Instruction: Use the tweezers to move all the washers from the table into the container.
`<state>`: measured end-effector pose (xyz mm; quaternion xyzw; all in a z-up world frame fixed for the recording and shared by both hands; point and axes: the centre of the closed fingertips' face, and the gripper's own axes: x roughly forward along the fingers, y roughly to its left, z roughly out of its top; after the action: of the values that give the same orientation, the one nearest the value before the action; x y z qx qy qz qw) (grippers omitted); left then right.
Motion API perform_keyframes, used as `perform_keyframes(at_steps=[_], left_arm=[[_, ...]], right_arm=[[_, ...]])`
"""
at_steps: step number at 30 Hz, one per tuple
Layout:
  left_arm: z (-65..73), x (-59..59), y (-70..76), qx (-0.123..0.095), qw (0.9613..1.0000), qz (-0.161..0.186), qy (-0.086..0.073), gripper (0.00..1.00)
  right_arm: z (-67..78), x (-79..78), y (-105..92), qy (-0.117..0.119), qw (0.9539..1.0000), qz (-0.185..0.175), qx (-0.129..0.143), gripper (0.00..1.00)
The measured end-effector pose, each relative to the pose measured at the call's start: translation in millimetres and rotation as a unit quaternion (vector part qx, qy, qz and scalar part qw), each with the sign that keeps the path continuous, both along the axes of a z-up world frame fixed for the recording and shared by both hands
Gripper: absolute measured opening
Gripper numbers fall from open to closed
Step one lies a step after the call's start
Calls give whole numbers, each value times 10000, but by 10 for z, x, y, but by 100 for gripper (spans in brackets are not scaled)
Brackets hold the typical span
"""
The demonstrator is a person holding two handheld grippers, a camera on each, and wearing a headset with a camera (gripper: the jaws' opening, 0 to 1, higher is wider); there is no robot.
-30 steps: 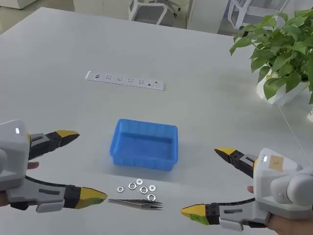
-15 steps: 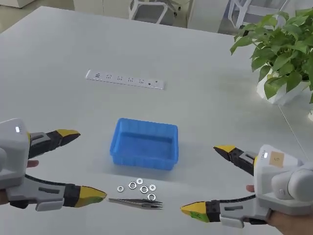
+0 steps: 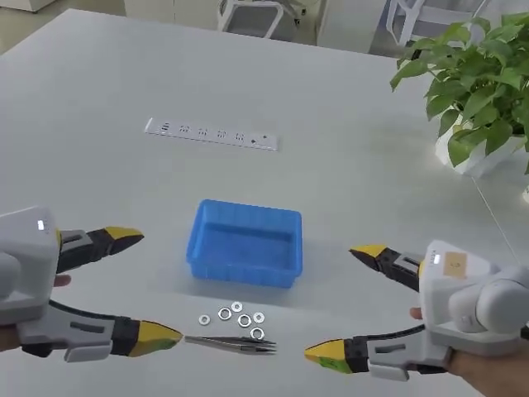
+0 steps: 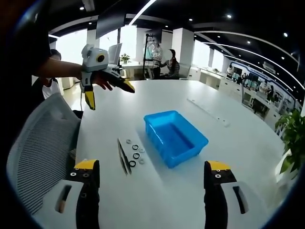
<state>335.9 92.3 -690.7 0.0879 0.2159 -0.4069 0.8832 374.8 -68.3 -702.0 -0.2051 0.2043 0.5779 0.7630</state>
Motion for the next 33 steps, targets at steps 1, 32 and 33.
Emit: perform_keyframes(at_steps=[1,32,33], left_arm=[[-18,-6,-13,12,10000,-32,22,89],[-510,-50,-237,775,9913,-990,380,57],[-527,-54,-245,813,9905,-1044,385,55]], right_arm=[[-7,-3,7,7,10000,42,-19,90],[-395,-254,239,147,9858,1430,-869,48],[-413,-264,245,133,9846,1482,-916,45]])
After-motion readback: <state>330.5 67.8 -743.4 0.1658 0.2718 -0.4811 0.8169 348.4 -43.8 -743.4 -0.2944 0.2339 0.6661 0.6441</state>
